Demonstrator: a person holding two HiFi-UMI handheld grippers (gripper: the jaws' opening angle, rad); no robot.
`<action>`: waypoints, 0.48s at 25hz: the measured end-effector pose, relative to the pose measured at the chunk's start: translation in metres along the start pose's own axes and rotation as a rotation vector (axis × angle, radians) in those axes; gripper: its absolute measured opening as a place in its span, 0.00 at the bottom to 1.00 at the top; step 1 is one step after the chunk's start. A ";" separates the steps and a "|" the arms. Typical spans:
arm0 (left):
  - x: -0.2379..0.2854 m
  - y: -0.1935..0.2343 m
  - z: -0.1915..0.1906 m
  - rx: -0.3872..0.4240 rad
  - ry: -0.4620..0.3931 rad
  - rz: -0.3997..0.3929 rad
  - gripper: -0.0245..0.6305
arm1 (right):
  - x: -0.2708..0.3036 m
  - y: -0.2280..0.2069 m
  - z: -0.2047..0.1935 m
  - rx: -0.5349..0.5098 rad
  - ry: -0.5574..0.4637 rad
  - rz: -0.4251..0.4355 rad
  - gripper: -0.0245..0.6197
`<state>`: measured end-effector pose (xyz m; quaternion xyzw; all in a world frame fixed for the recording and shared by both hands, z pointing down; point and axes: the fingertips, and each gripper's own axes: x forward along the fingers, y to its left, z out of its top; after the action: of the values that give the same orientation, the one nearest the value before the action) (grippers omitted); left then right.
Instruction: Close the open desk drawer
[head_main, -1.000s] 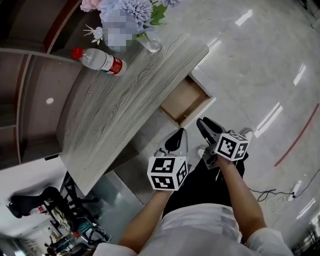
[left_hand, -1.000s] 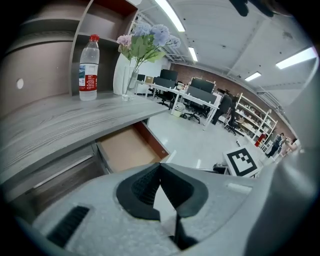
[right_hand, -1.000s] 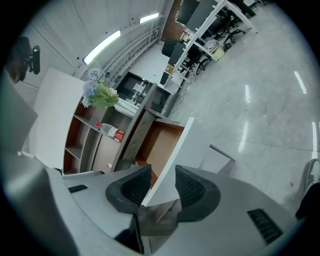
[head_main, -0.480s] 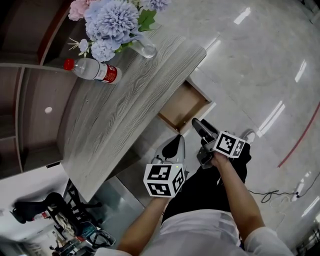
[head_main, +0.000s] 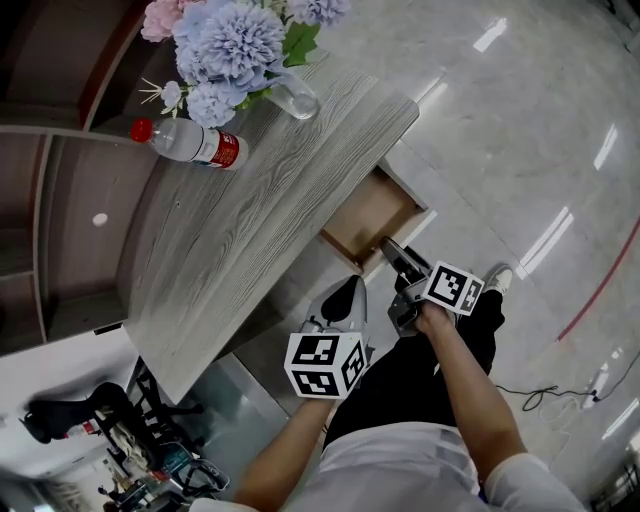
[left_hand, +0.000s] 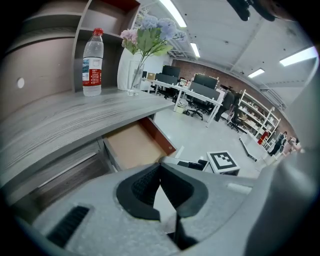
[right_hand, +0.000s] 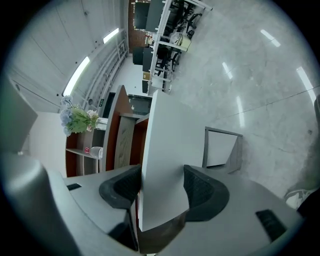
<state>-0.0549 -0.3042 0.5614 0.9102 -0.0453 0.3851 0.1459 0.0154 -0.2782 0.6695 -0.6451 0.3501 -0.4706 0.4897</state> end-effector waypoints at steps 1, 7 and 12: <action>0.000 0.000 0.000 0.000 0.001 0.000 0.04 | 0.000 -0.001 0.000 0.005 -0.001 -0.001 0.41; 0.000 -0.004 0.002 0.006 -0.001 -0.005 0.04 | -0.003 0.002 -0.002 -0.039 0.018 -0.025 0.41; -0.001 -0.004 0.006 0.004 -0.007 -0.003 0.04 | -0.007 0.016 -0.002 -0.059 -0.001 -0.021 0.41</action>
<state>-0.0501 -0.3022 0.5557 0.9119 -0.0435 0.3816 0.1447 0.0117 -0.2770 0.6529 -0.6630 0.3569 -0.4648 0.4658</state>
